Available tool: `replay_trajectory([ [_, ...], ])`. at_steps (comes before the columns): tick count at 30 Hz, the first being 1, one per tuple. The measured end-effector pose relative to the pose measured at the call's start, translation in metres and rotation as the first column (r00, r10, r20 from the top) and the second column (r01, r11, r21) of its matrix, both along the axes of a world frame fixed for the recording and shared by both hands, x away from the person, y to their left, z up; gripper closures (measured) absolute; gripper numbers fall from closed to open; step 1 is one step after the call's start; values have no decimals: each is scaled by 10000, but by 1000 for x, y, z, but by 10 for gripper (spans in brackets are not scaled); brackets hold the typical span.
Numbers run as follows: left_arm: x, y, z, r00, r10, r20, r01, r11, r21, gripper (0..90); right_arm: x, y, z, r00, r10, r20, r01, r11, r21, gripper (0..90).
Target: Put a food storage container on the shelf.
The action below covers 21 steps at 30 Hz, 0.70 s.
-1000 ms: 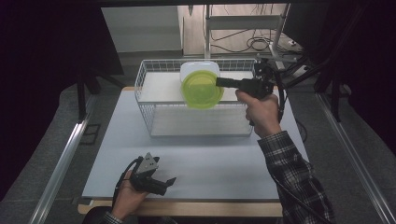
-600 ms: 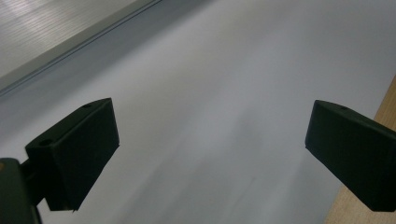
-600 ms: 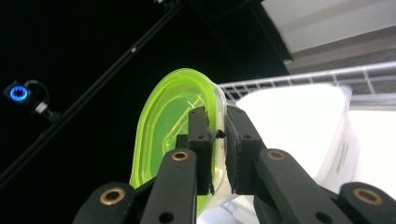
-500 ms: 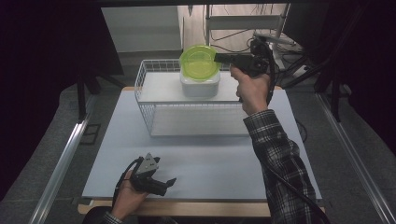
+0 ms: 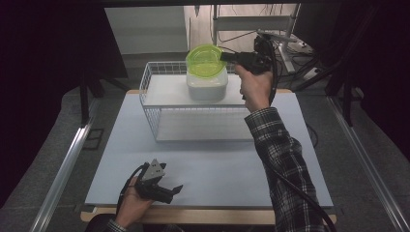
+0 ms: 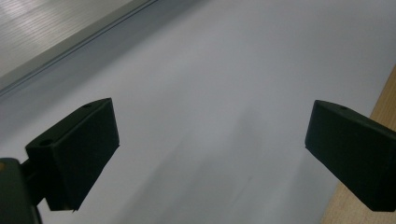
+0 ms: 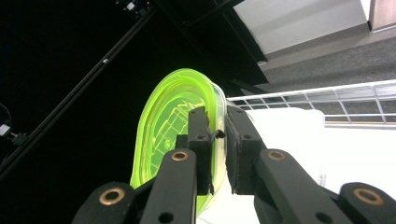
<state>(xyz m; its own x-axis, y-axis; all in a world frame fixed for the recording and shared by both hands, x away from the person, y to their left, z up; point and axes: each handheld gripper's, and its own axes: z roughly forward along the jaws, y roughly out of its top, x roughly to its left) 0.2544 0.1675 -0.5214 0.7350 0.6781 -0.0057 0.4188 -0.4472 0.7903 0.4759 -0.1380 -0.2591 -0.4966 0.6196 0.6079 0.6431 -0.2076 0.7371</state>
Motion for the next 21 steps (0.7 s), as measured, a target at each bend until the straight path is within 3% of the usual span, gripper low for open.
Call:
replay_trajectory([
  [5, 0, -1, 0, 10000, -31, -2, 31, 10000, 30, 25, 8, -1, -4, 9995, -163, -273, 169, 9996, 222, 798],
  [15, 0, -1, 0, 10000, -86, -12, 86, 9999, 97, 25, 16, 2, -7, 9986, -307, -441, 308, 9995, 13, 735],
  [21, 0, -1, -1, 10000, -98, -19, 98, 9999, 108, 25, 18, 3, -7, 9990, -342, -279, 330, 9985, -430, 570],
])
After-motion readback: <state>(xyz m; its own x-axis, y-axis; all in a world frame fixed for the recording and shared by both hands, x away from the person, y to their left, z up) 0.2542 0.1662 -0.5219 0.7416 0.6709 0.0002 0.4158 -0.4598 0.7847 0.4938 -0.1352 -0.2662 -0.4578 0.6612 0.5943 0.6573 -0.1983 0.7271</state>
